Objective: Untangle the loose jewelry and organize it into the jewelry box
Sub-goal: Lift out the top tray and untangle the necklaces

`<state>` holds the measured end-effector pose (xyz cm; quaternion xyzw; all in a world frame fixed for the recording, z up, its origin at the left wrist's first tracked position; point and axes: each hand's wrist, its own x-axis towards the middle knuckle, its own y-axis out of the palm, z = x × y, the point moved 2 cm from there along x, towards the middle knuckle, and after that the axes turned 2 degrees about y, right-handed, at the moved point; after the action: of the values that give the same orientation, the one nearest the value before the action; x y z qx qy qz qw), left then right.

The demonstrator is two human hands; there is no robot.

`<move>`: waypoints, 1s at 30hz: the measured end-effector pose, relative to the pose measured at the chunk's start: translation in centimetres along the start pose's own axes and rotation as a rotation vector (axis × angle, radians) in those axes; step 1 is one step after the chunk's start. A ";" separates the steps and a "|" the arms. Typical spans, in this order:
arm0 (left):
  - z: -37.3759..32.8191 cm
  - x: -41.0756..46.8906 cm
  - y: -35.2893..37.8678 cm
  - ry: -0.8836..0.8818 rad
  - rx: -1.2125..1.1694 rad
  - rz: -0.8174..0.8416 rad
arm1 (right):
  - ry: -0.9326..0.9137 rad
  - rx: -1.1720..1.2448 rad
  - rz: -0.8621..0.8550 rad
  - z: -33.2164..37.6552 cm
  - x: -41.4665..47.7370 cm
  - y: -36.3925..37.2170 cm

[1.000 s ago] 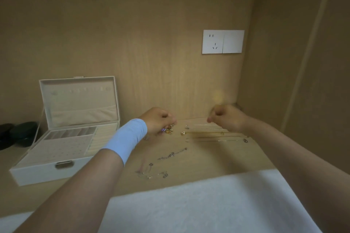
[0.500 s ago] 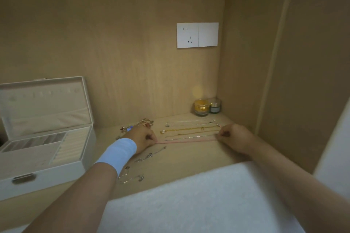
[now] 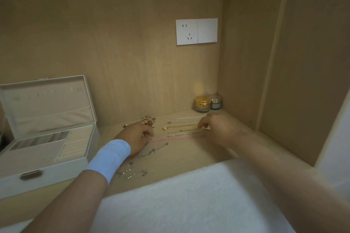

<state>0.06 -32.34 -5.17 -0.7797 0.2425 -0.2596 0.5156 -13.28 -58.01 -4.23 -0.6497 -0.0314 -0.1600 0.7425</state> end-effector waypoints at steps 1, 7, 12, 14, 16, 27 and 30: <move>0.0 -0.6 -0.3 -0.001 -0.010 -0.004 | -0.048 0.034 0.012 1.7 0.2 0.0; 0.8 -3.5 -0.7 -0.042 -0.072 0.038 | -0.205 0.098 0.115 9.3 1.5 2.1; 1.3 -4.3 -0.7 -0.027 0.037 0.096 | -0.180 0.016 0.108 9.9 2.2 3.5; 1.6 -4.5 -0.8 -0.028 0.079 0.072 | -0.183 -0.019 0.070 9.9 2.2 3.9; 1.9 -4.6 -0.7 -0.025 0.122 0.061 | -0.219 -0.113 0.058 10.1 2.2 4.6; 2.7 -4.3 -1.6 -0.062 -0.589 -0.142 | -0.103 0.699 0.056 13.7 2.7 1.1; 0.7 -4.6 -2.0 -0.006 -1.056 -0.103 | -0.107 0.861 0.062 15.4 3.4 0.2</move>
<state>-2.68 -28.21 -4.25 -0.9449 0.3000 -0.1248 0.0399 -7.51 -43.61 -1.15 -0.2889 -0.1143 -0.0760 0.9475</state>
